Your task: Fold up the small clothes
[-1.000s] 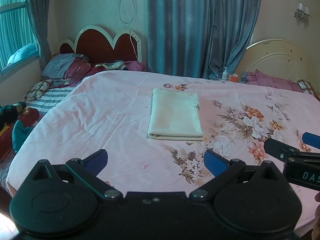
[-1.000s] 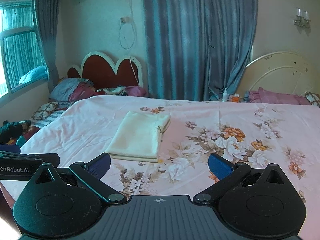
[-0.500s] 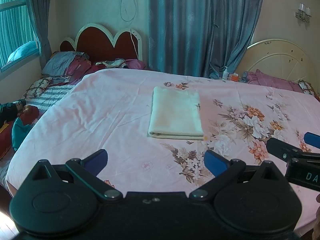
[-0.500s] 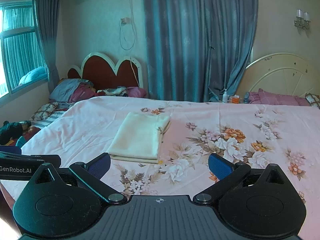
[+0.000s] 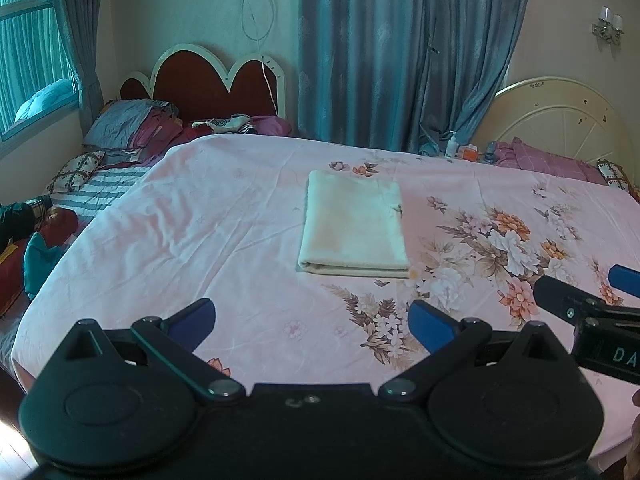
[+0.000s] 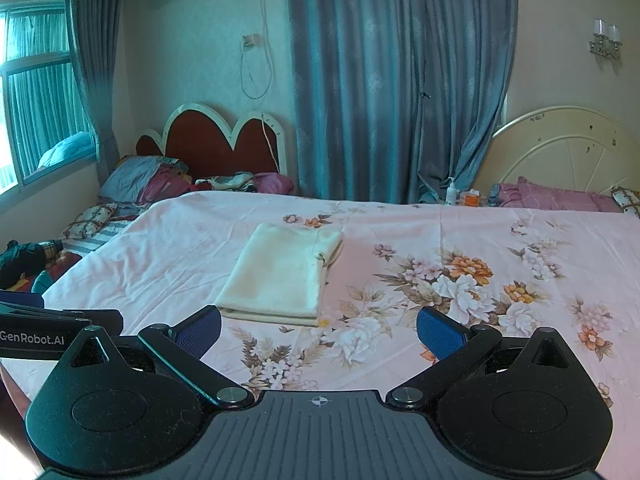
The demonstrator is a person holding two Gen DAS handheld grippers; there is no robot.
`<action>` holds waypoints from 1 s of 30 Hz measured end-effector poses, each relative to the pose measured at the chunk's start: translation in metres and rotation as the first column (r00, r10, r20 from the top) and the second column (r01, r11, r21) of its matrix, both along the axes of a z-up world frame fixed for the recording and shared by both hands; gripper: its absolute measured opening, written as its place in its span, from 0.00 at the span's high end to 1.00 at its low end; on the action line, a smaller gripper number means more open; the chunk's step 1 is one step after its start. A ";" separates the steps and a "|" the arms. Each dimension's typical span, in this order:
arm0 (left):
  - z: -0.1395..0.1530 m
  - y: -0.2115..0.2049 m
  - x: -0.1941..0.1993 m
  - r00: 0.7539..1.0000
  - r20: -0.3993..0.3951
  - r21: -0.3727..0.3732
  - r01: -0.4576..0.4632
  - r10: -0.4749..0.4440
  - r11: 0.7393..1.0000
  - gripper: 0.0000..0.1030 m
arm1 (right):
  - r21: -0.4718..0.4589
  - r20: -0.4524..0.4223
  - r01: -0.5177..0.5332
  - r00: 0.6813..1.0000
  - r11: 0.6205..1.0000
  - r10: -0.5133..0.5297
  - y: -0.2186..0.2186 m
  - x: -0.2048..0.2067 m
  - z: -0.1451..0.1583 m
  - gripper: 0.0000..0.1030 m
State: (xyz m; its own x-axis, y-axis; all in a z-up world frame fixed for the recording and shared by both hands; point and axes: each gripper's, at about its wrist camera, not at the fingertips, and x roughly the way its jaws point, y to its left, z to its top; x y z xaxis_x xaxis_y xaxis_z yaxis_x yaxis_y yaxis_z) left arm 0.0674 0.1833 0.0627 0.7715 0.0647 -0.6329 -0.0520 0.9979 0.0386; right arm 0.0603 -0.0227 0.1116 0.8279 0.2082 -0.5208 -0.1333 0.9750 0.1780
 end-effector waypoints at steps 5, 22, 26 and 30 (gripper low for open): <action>0.000 0.000 0.000 1.000 -0.001 0.001 0.000 0.000 1.000 0.01 | 0.001 -0.002 0.000 1.000 1.000 0.000 0.000 0.000 0.000 0.00; -0.003 0.002 0.000 1.000 -0.005 -0.001 0.003 -0.003 1.000 0.01 | 0.001 -0.002 -0.001 1.000 1.000 0.001 0.001 0.000 0.000 0.00; -0.007 0.000 0.003 1.000 -0.020 -0.013 0.015 -0.015 1.000 0.01 | 0.000 -0.004 0.000 1.000 1.000 0.000 0.003 0.001 -0.002 0.00; -0.012 -0.002 0.010 0.999 -0.026 -0.007 0.031 -0.031 1.000 0.01 | 0.002 -0.015 0.001 1.000 1.000 0.000 0.004 0.005 -0.007 0.00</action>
